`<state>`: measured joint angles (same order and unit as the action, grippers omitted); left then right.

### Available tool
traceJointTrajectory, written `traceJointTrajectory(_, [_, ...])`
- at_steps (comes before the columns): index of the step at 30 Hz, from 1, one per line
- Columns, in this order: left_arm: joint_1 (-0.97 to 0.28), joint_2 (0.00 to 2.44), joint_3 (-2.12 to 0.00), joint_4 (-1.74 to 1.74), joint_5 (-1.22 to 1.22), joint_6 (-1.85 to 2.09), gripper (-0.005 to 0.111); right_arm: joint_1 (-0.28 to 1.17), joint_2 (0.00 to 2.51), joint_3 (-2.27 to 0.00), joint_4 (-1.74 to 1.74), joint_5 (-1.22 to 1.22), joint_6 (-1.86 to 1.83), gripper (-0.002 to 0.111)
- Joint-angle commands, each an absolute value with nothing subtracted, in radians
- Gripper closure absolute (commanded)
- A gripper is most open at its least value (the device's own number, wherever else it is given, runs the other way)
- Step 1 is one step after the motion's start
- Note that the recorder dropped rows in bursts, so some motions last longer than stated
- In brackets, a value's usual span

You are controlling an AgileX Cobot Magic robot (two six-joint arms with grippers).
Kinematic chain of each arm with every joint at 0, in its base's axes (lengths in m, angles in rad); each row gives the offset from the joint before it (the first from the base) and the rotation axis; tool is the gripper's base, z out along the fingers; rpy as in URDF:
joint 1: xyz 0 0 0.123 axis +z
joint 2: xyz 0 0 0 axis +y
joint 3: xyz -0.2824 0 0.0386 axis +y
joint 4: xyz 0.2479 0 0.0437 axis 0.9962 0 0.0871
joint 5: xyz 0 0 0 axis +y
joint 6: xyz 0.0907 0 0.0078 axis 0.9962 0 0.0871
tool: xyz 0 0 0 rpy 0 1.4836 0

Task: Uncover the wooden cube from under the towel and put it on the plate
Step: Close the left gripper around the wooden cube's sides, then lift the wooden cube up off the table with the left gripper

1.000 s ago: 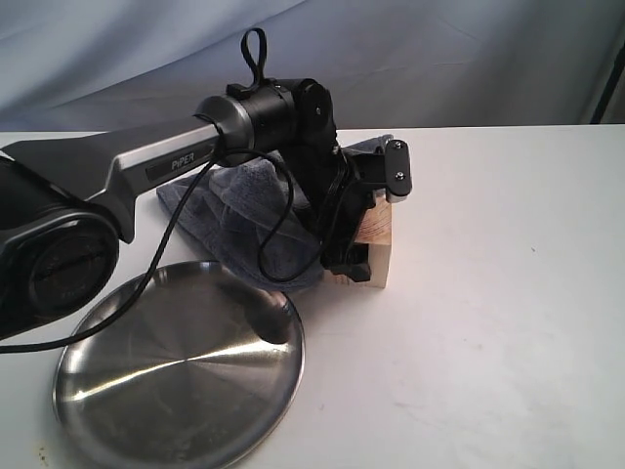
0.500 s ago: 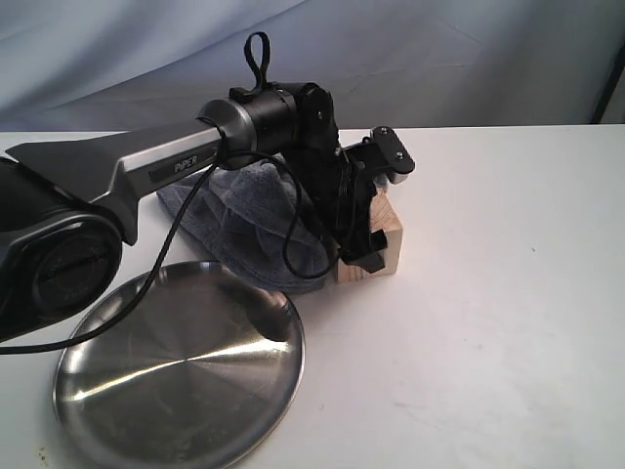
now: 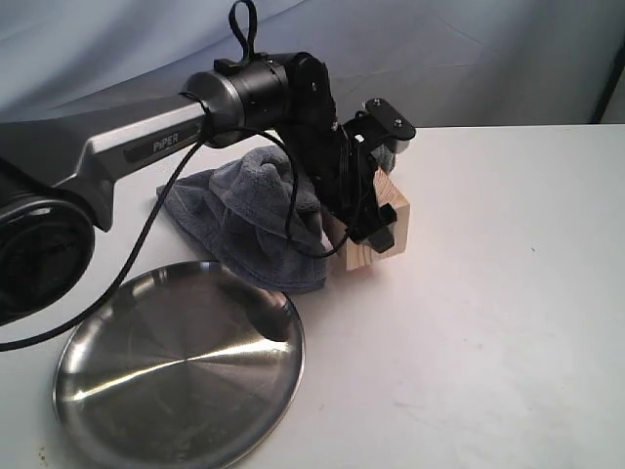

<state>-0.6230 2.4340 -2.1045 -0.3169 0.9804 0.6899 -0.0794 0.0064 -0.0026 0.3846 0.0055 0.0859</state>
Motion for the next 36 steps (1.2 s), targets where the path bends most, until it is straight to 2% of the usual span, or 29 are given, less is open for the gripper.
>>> traceJointTrajectory(1, [-0.629, 2.368, -2.111, -0.341, 0.973, 0.618, 0.107, -0.079, 0.000, 0.000, 0.390, 0.017, 0.090, 0.105])
traceJointTrajectory(13, [-0.629, 2.215, -2.111, -0.097, 0.946, 0.186, 0.107, -0.079, 0.000, 0.000, 0.390, 0.017, 0.090, 0.105])
traceJointTrajectory(17, [-0.616, 2.163, -2.111, 0.025, 1.029, 0.006, 0.107, -0.079, 0.000, 0.000, 0.390, 0.017, 0.090, 0.105])
traceJointTrajectory(23, [-0.616, 2.106, -2.111, 0.104, 1.185, -0.069, 0.107, -0.079, 0.000, 0.000, 0.390, 0.017, 0.090, 0.105])
traceJointTrajectory(36, [-0.614, 2.035, -2.097, 0.142, 1.221, -0.183, 0.107, -0.079, 0.000, 0.000, 0.390, 0.017, 0.090, 0.105])
